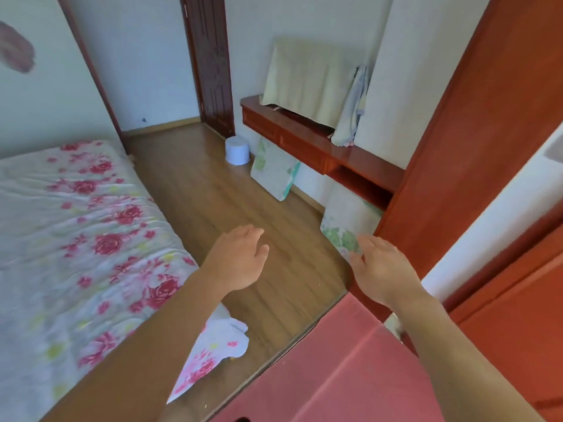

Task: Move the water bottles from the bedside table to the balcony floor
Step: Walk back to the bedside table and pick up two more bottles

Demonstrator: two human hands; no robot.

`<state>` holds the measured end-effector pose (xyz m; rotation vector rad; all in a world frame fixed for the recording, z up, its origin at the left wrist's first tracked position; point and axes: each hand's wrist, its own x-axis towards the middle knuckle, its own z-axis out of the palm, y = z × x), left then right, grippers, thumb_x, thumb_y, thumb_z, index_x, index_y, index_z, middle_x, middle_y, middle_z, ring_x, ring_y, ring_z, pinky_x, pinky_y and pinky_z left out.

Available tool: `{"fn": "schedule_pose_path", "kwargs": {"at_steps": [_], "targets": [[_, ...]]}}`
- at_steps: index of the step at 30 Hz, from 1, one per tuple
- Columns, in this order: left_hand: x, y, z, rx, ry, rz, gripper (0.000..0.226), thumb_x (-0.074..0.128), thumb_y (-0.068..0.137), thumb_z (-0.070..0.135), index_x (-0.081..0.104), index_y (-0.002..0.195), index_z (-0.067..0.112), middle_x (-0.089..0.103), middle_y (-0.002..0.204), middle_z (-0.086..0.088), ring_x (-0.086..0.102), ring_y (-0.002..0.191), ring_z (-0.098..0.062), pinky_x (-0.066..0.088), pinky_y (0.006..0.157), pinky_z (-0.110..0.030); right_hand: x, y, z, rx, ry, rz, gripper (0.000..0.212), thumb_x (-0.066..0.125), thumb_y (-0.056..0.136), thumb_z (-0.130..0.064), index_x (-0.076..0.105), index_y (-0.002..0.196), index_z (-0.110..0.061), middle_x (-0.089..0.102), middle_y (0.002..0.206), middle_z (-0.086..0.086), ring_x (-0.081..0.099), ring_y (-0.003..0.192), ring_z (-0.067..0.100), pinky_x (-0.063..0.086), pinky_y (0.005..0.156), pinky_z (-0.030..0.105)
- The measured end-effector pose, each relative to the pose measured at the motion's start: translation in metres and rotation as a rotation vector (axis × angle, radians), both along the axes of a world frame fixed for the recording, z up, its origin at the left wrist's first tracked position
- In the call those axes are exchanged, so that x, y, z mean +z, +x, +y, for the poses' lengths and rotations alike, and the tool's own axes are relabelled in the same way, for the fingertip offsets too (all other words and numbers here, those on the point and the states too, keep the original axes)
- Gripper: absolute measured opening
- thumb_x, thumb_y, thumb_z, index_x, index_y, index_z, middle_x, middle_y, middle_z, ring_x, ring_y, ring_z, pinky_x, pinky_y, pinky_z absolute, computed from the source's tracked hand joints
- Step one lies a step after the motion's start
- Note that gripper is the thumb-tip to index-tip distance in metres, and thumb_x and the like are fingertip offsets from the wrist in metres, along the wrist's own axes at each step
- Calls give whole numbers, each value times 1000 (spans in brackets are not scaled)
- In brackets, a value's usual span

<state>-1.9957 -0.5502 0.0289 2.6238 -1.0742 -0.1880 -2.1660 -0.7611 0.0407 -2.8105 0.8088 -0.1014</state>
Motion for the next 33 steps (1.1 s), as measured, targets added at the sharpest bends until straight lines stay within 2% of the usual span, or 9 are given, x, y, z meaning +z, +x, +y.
{"fn": "schedule_pose_path", "kwargs": {"at_steps": [3, 6, 11, 14, 20, 27, 33], "targets": [[-9, 57, -10, 109, 17, 15, 53, 32, 105, 41, 33, 153, 18, 32, 160, -2, 26, 148, -19, 22, 121, -40, 0, 71, -20, 111, -15, 18, 47, 30, 100, -37, 53, 133, -12, 58, 134, 7, 50, 125, 28, 38, 108, 42], [-24, 120, -19, 191, 29, 28, 53, 32, 105, 42, 34, 152, 18, 34, 159, -4, 28, 147, -20, 23, 120, -42, -6, 147, -38, 175, -22, 28, 44, 34, 102, -34, 50, 136, -12, 54, 139, 6, 47, 128, 24, 35, 111, 42], [-30, 218, -41, 275, 19, 134, 55, 36, 104, 43, 30, 154, 19, 29, 161, -3, 28, 147, -21, 24, 121, -42, -9, 260, -65, 228, -2, 109, 54, 29, 105, -38, 31, 153, -14, 36, 157, 2, 31, 145, 20, 24, 120, 39], [-21, 270, -56, 301, 10, 152, 55, 38, 104, 43, 30, 153, 21, 29, 161, -2, 29, 147, -22, 26, 120, -43, -1, 316, -81, 239, -8, 115, 55, 30, 105, -40, 29, 154, -16, 34, 158, 2, 30, 146, 21, 25, 120, 41], [-10, 365, -78, 311, 0, 113, 55, 36, 104, 43, 31, 153, 20, 30, 160, -2, 30, 147, -21, 27, 120, -44, 10, 421, -112, 270, 28, 81, 51, 33, 104, -38, 37, 149, -13, 45, 149, 7, 40, 137, 24, 31, 114, 40], [-26, 485, -119, 440, 27, 119, 54, 36, 104, 46, 29, 153, 24, 26, 162, 1, 26, 149, -22, 24, 121, -46, -12, 567, -165, 386, 56, 102, 51, 31, 105, -38, 34, 150, -14, 39, 154, 4, 37, 140, 22, 32, 114, 38], [-18, 597, -158, 580, 42, 115, 55, 35, 103, 47, 30, 153, 25, 27, 162, 1, 28, 148, -22, 27, 120, -44, -13, 718, -212, 524, 108, 84, 53, 30, 105, -39, 28, 154, -18, 30, 160, 0, 29, 146, 21, 25, 120, 39]]}}
